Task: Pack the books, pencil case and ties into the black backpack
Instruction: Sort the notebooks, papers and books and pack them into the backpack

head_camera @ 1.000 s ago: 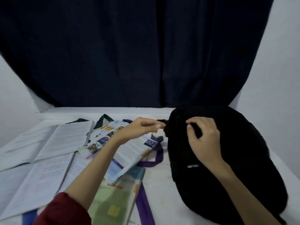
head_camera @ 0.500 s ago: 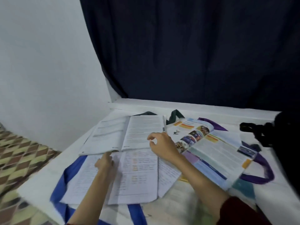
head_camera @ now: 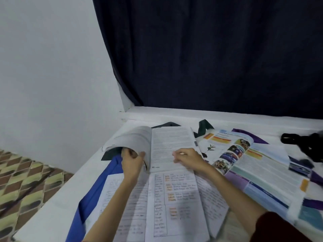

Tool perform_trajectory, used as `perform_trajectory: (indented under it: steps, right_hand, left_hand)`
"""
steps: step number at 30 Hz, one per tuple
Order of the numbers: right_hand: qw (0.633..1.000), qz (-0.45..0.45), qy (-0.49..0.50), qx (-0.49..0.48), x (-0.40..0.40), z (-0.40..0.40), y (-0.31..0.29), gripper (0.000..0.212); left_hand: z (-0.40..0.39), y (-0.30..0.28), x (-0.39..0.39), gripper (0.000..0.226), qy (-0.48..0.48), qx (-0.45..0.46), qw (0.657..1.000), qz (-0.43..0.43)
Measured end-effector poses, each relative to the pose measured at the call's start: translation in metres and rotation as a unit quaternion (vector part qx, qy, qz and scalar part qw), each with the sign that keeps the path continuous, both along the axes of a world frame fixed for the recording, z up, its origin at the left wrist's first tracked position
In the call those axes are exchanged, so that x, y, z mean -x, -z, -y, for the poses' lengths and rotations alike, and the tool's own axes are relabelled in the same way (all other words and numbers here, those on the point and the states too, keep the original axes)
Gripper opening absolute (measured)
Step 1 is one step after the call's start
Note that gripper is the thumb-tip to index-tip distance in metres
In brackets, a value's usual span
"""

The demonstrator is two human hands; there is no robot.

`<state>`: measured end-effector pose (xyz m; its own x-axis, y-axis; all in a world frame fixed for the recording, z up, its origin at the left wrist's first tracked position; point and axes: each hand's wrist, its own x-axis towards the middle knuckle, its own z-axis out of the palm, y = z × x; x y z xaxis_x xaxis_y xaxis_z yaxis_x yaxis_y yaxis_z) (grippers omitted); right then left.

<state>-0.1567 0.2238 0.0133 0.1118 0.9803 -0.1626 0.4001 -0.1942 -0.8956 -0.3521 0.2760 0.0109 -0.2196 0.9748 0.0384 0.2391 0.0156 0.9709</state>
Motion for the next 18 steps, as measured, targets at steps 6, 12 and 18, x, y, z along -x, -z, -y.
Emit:
perform_trajectory:
  steps: [6, 12, 18]
  right_hand:
    - [0.925, -0.371, 0.088, 0.007, -0.032, -0.012, -0.029, 0.056]
    - [0.965, -0.187, 0.172, 0.062, -0.072, -0.017, -0.023, 0.04]
    - [0.975, 0.091, 0.184, 0.084, -0.07, -0.035, 0.0, 0.032]
  left_hand:
    - [-0.016, -0.007, -0.031, 0.041, 0.272, -0.111, 0.903, -0.315]
    - [-0.051, 0.003, -0.031, 0.046, 0.496, -0.012, 0.764, -0.414]
    - [-0.085, 0.011, -0.032, 0.047, 0.273, 0.077, 0.905, -0.317]
